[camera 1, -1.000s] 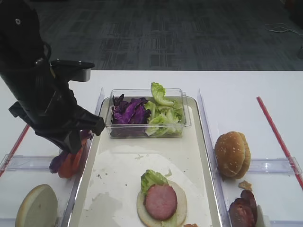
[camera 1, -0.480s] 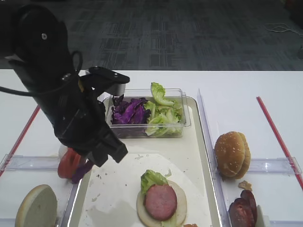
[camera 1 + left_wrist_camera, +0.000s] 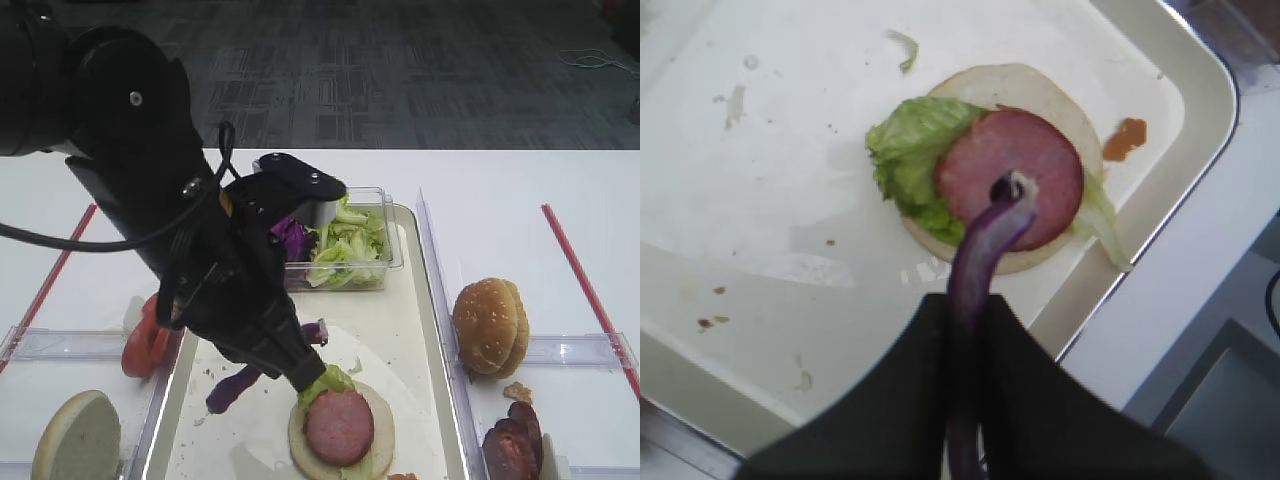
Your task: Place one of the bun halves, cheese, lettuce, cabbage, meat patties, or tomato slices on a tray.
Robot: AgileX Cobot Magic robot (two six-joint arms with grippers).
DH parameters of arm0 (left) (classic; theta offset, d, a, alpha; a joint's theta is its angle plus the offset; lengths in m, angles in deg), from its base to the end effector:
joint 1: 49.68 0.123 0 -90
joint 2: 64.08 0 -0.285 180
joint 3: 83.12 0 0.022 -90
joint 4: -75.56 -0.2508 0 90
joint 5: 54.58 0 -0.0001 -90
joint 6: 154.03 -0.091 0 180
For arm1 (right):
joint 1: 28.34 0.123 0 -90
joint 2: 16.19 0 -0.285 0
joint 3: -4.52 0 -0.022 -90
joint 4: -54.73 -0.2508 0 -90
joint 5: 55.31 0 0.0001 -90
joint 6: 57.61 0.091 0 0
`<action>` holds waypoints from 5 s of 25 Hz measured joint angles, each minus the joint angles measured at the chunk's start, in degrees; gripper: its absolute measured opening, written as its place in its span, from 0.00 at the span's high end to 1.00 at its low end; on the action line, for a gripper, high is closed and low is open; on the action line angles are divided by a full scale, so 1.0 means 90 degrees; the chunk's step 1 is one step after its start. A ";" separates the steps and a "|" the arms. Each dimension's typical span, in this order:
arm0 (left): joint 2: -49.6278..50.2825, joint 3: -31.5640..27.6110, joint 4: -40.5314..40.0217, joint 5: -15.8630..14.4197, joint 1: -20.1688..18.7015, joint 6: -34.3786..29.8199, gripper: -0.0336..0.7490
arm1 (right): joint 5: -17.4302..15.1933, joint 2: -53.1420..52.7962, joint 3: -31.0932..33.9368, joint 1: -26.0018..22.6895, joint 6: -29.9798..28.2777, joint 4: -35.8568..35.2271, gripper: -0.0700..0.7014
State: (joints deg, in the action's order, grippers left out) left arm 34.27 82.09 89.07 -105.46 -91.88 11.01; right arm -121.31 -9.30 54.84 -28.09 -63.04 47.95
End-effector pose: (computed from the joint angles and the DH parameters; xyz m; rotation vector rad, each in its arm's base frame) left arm 0.2159 -0.2180 0.2409 1.2254 2.6229 -0.3830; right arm -0.0083 0.0098 0.2621 -0.1174 2.1422 0.0915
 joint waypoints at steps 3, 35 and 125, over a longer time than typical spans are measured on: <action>0.0000 0.0000 0.0233 0.0011 0.0000 -0.0321 0.90 | 0.0000 0.0000 0.0000 0.0000 0.0000 0.0000 0.36; 0.0925 0.0556 -0.0184 -0.0238 -0.0812 -0.1189 0.90 | 0.0000 0.0000 0.0000 0.0000 0.0000 0.0003 0.36; 0.1925 0.3032 -0.0442 -0.2060 -0.0303 0.1300 0.59 | 0.0000 0.0000 0.0000 0.0000 -0.0003 0.0003 0.36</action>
State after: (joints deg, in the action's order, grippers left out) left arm 51.60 109.38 85.09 -124.01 -94.60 22.71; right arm -121.31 -9.30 54.84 -28.09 -63.07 47.97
